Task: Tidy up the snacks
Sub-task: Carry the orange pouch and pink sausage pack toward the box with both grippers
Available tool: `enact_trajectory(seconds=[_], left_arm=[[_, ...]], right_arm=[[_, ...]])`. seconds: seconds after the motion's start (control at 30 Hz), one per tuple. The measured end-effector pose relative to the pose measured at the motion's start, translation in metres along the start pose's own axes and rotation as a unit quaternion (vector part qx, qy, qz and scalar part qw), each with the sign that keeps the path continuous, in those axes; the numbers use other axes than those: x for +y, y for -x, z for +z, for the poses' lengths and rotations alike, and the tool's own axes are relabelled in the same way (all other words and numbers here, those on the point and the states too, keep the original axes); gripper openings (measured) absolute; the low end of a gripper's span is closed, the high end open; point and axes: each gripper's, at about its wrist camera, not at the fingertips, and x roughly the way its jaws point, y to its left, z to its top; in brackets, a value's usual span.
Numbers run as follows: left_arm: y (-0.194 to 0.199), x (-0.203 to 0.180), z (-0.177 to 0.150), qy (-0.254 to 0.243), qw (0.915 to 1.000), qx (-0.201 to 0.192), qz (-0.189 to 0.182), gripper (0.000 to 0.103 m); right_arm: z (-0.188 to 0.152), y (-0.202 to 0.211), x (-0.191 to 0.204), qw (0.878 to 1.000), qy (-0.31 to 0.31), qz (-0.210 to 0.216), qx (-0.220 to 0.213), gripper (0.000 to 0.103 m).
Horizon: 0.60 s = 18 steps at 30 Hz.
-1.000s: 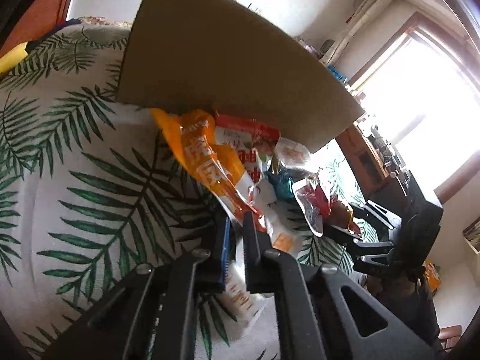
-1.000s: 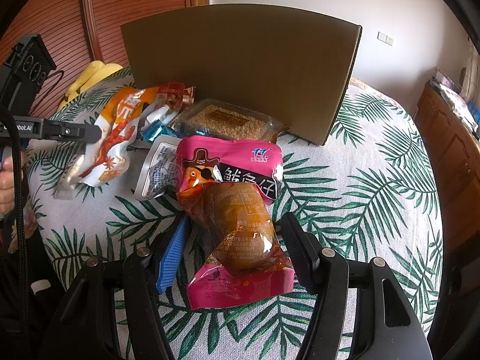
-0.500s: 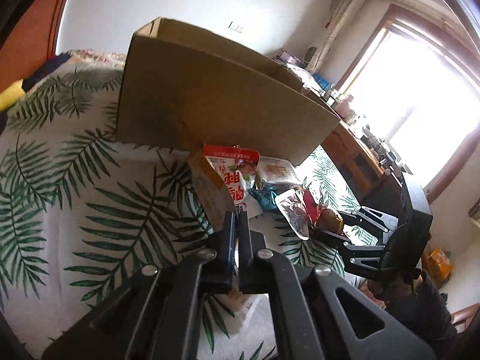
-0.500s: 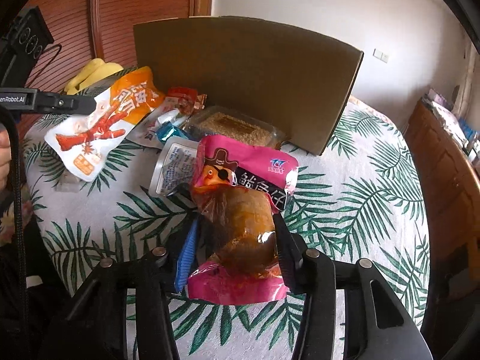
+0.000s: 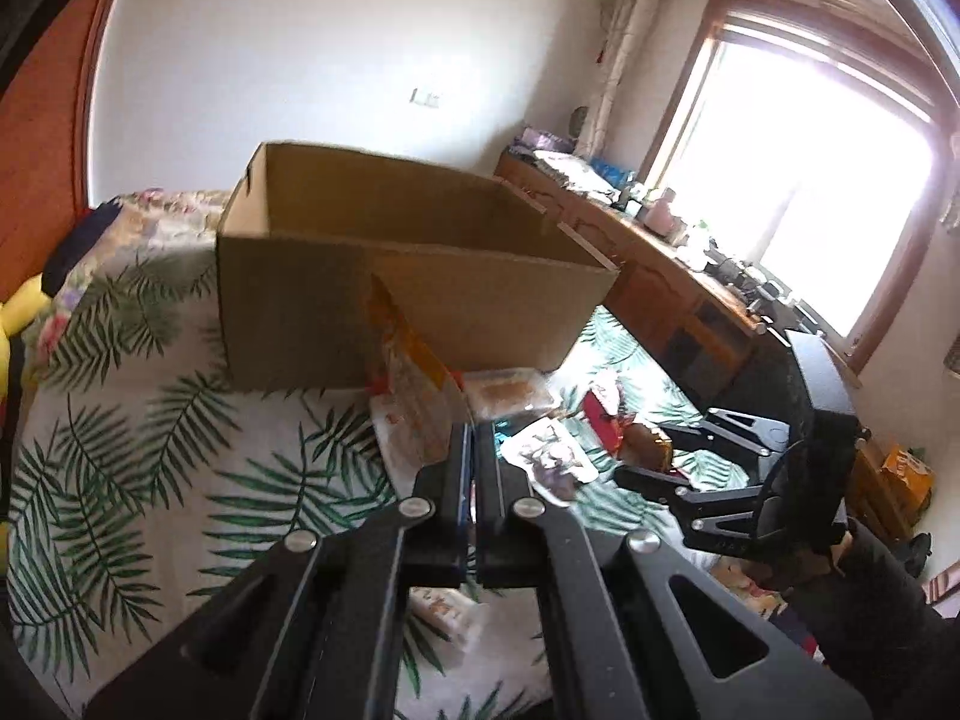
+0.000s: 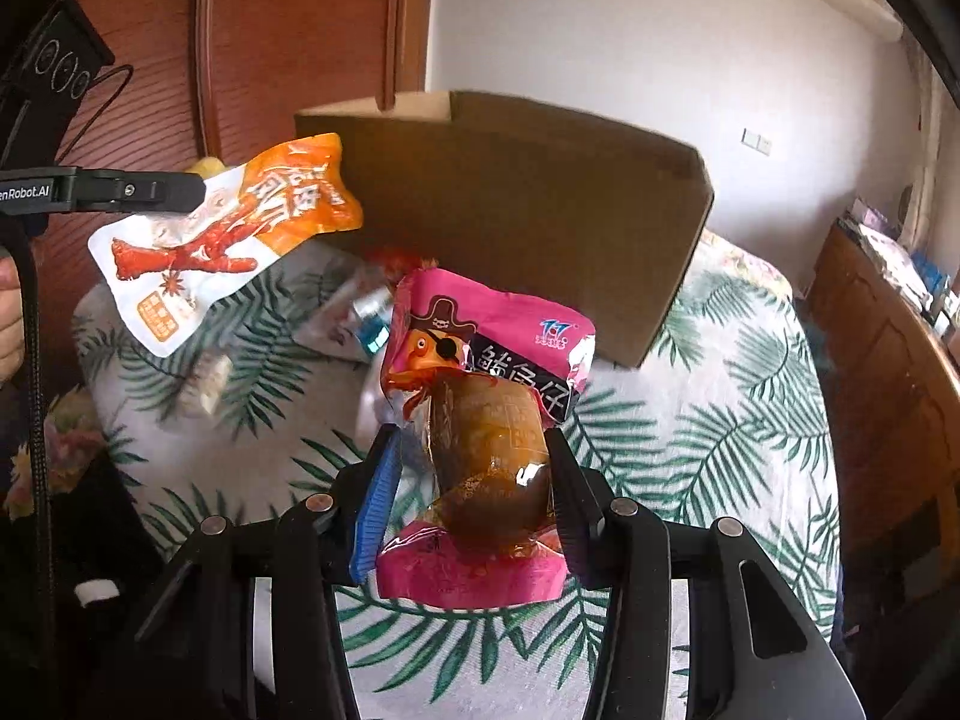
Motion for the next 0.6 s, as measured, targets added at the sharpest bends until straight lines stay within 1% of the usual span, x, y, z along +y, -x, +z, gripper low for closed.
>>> enact_trajectory(seconds=[0.17,0.23,0.43,0.6], left_arm=[[0.02,-0.013,0.02,-0.016,0.9994,-0.024,-0.017,0.0],[0.026,-0.018,0.029,-0.024,0.9989,-0.035,-0.017,0.0],[0.033,-0.026,0.06,-0.048,0.9972,-0.057,-0.005,0.0],[0.028,-0.025,0.086,-0.067,0.9954,-0.067,0.012,0.0]], right_arm=[[0.018,0.017,0.007,1.0,0.005,0.004,-0.026,0.047],[0.024,0.023,0.008,0.999,0.005,0.004,-0.036,0.047],[0.047,0.037,0.007,0.998,0.003,-0.003,-0.063,0.048],[0.067,0.037,0.006,0.997,0.007,-0.012,-0.076,0.048]])
